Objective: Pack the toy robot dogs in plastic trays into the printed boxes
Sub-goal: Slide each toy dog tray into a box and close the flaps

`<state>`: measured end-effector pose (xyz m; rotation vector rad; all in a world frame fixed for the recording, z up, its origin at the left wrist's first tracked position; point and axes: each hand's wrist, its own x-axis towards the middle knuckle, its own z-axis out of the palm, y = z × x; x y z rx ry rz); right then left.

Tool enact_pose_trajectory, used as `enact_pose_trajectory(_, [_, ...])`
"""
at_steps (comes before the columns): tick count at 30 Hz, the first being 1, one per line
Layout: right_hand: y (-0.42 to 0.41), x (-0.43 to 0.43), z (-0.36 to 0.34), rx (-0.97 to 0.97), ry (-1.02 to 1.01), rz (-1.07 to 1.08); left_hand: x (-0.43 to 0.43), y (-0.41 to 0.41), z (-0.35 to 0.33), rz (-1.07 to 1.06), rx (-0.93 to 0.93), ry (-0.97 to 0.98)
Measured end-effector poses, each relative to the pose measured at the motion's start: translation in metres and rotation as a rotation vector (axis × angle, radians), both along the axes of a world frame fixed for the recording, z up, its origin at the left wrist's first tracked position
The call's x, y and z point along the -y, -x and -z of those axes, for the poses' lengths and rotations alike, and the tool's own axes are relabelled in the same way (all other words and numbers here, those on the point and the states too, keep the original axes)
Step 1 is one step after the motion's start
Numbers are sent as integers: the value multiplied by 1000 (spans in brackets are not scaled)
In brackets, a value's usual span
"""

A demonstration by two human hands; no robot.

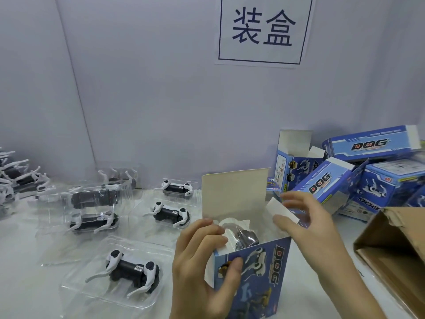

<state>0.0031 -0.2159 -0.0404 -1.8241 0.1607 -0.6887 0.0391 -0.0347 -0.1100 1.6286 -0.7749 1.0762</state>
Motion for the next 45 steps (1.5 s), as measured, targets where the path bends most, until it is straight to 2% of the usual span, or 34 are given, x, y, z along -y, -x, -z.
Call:
enact_pose_trajectory(2, [0, 0, 9, -69, -252, -91, 0, 1, 0, 5, -3, 5])
enact_pose_trajectory(8, [-7, -10, 13, 44, -344, -68, -1, -1, 0, 6, 4, -16])
enact_pose_trajectory(16, [-8, -10, 13, -14, -114, -61, 0, 5, -2, 44, -13, -36])
enact_pose_trajectory(20, [-1, -4, 4, -100, 247, -58, -3, 5, -2, 50, -47, -21])
enact_pose_trajectory(23, [8, 7, -10, -160, 394, -126, -3, 5, -5, 43, -46, -28])
enact_pose_trajectory(26, [12, 25, -25, -347, 482, -297, -4, 4, -6, 45, -49, -22])
enact_pose_trajectory(28, [9, 32, -29, -404, 438, -408, -4, 4, -5, 53, -50, -23])
enact_pose_trajectory(31, [-8, 36, -20, -286, 272, -368, -3, 6, -5, 49, -46, -17])
enact_pose_trajectory(35, [-26, 28, -5, -172, -108, -502, -2, 6, -4, 71, -79, 9])
enact_pose_trajectory(37, [-33, 19, -3, -101, -225, -636, -3, 6, -5, 88, -108, 24])
enact_pose_trajectory(39, [-37, 13, 1, -46, -303, -716, -4, 6, -5, 111, -128, 43])
enact_pose_trajectory(42, [-37, 12, 9, 21, -424, -718, -6, 8, -6, 153, -142, 47])
enact_pose_trajectory(45, [-35, 11, 12, 82, -363, -691, -6, 9, -7, 164, -159, 50])
